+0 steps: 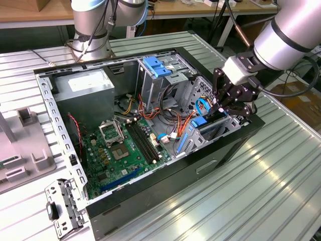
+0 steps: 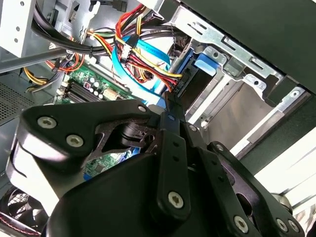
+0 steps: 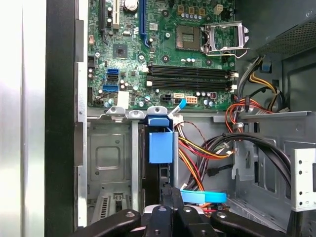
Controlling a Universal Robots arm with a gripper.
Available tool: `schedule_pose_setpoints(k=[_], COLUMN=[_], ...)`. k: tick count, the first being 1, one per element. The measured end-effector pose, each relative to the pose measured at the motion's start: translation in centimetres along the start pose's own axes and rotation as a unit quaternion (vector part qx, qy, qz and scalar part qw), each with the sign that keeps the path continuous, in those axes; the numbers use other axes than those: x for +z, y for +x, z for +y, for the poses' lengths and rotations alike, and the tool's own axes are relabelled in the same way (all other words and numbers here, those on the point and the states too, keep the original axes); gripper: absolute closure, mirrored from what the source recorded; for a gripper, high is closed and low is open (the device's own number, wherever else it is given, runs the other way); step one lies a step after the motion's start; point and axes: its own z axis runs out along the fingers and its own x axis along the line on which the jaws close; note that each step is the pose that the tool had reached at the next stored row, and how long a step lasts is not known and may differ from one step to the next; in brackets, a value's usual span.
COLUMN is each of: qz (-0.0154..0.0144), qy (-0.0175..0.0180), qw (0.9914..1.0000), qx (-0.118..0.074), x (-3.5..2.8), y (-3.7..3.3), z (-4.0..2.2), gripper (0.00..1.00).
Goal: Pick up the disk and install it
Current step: 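Insert the second disk wire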
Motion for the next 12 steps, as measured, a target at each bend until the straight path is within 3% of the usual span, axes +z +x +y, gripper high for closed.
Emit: schedule_pose_setpoints(k=[3,6,8,12], qz=[-0.0002,-0.0001,-0.0015,-0.0036], qy=[0.0000,0.0000,-0.0002,-0.0002], qw=[1.00000,1.00000,1.00000,0.99999], qx=[0.000,0.000,0.000,0.000], x=[-0.05,-0.51,-1.19,-2.09], y=[0.00,-0.10,-0.25,-0.43], z=[-0.10,-0.45,-1.51,-2.21], gripper=[0.89,0.89,0.89,0.89])
